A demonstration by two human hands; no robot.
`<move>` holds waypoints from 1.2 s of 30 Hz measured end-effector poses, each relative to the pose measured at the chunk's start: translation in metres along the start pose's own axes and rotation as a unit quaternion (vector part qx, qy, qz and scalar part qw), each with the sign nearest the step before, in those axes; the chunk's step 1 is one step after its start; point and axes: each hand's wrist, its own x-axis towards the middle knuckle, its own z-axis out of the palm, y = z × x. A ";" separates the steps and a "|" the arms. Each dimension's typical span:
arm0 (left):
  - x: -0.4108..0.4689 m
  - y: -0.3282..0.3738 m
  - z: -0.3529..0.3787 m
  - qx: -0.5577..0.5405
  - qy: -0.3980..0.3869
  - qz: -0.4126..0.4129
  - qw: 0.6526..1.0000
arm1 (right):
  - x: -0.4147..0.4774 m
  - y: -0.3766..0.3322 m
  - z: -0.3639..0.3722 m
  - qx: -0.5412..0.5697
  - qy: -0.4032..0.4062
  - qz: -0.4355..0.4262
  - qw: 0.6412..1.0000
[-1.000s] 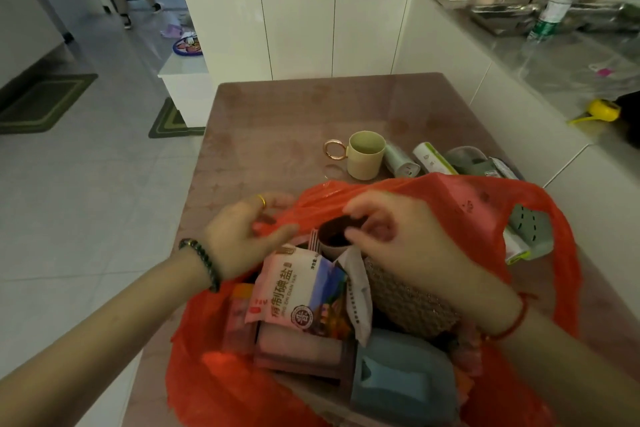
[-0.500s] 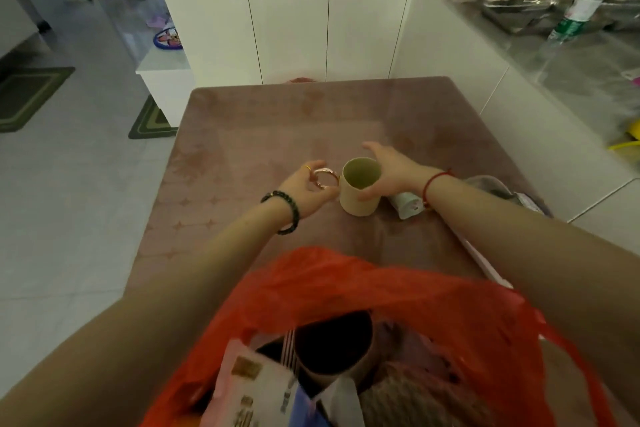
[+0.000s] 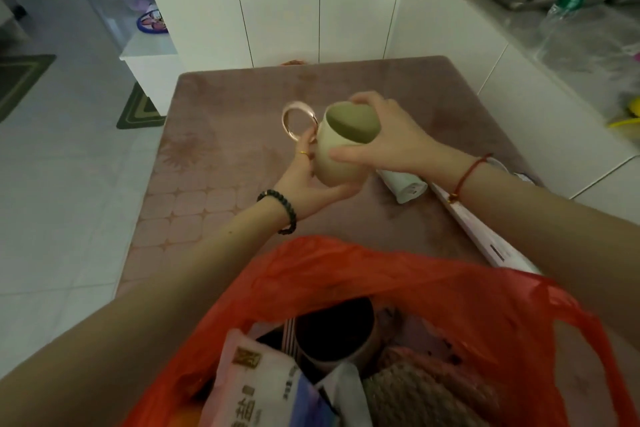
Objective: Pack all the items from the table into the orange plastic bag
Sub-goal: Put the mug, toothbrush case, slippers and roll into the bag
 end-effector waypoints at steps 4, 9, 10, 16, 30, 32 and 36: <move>-0.049 0.046 0.003 -0.055 0.050 0.167 0.983 | -0.070 -0.051 -0.031 0.057 0.040 -0.062 0.996; -0.125 0.080 0.004 -0.040 0.083 0.214 0.972 | -0.156 -0.060 -0.064 -0.001 -0.040 -0.105 0.994; -0.136 0.081 0.002 -0.041 0.084 0.205 0.974 | -0.169 -0.053 -0.067 -0.075 -0.060 -0.076 0.992; -0.171 0.073 0.017 0.041 -0.070 0.104 0.991 | -0.199 -0.009 -0.064 -0.206 -0.015 0.023 0.978; -0.162 0.081 0.082 0.453 -0.164 0.175 0.859 | -0.213 -0.003 -0.077 0.093 0.182 0.093 0.974; -0.146 0.081 0.081 0.448 -0.132 0.129 0.875 | -0.217 -0.002 -0.076 0.090 0.171 0.076 0.978; -0.129 0.074 0.090 0.530 -0.128 0.083 0.834 | -0.220 -0.002 -0.073 0.106 0.179 0.032 0.978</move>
